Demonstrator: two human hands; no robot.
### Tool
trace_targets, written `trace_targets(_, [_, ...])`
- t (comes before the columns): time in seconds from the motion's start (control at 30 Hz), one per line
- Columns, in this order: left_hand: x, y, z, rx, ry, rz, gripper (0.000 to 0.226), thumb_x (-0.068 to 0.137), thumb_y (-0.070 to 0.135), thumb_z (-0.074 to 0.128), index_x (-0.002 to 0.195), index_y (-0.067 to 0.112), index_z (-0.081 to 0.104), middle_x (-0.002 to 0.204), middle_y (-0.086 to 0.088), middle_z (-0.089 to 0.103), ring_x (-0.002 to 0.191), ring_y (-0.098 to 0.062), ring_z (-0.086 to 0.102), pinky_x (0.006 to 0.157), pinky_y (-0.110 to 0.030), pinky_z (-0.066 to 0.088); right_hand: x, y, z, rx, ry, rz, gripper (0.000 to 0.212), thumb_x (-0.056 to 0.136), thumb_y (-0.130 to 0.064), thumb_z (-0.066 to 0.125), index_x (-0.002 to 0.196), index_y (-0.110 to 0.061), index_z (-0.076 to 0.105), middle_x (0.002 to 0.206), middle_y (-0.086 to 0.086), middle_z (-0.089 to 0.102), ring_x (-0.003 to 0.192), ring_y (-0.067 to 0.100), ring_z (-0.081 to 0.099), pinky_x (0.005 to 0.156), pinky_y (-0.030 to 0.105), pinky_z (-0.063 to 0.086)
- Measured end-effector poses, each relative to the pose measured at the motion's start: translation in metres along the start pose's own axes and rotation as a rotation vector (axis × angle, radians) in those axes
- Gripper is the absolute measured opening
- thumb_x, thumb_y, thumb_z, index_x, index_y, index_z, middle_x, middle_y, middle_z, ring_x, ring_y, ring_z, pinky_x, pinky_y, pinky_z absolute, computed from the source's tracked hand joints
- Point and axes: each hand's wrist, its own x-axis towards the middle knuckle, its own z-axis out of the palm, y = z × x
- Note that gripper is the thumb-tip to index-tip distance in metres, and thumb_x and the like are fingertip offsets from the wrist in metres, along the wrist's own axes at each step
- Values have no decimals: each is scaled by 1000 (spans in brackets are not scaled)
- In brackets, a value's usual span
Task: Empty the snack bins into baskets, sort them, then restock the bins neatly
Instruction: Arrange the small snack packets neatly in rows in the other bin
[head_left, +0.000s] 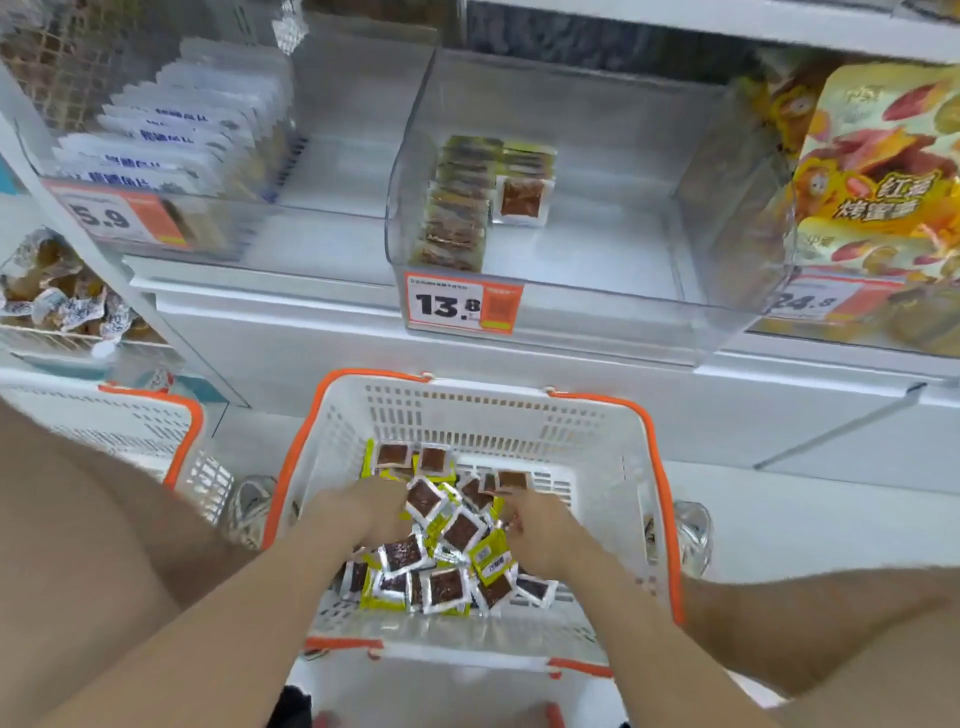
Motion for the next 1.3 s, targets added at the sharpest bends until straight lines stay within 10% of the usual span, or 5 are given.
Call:
trace_targets(0.23, [53, 1, 48, -199, 255, 78, 65, 90, -7, 56, 146, 24, 46, 144, -6, 50, 122, -32, 59, 95, -46, 53, 53, 17, 61, -148, -79, 89, 2, 98, -12, 52, 99, -13, 51, 102, 9, 61, 99, 33, 65, 75, 38, 52])
trace_targets(0.43, [83, 8, 76, -45, 341, 122, 86, 84, 1, 66, 159, 29, 33, 165, 6, 34, 150, -25, 32, 115, -41, 36, 77, -15, 98, -140, 185, -80, 55, 92, -15, 64, 143, -18, 45, 131, 9, 52, 115, 33, 57, 89, 42, 47])
trace_targets(0.63, [96, 1, 99, -163, 452, 6, 67, 91, 14, 72, 148, 30, 40, 121, -1, 69, 113, -26, 60, 88, -38, 53, 86, -2, 137, -78, 120, 22, 45, 93, -19, 67, 134, -22, 49, 125, 3, 62, 128, 30, 52, 92, 43, 53])
trace_targets(0.9, [90, -5, 82, -1105, 405, -59, 25, 97, 6, 68, 112, 26, 68, 71, 1, 62, 49, -8, 46, 53, -25, 41, 106, 6, 99, 1006, 165, 268, 22, 97, -14, 71, 119, -18, 71, 113, -2, 68, 96, 17, 65, 76, 18, 49])
trace_targets(1.3, [82, 3, 78, -1018, 187, -38, 19, 93, 10, 73, 108, 22, 71, 94, -3, 76, 86, -19, 71, 70, -28, 53, 101, 10, 96, 1098, -36, 412, 20, 95, -31, 65, 111, -21, 69, 116, 7, 64, 113, 24, 62, 98, 50, 58])
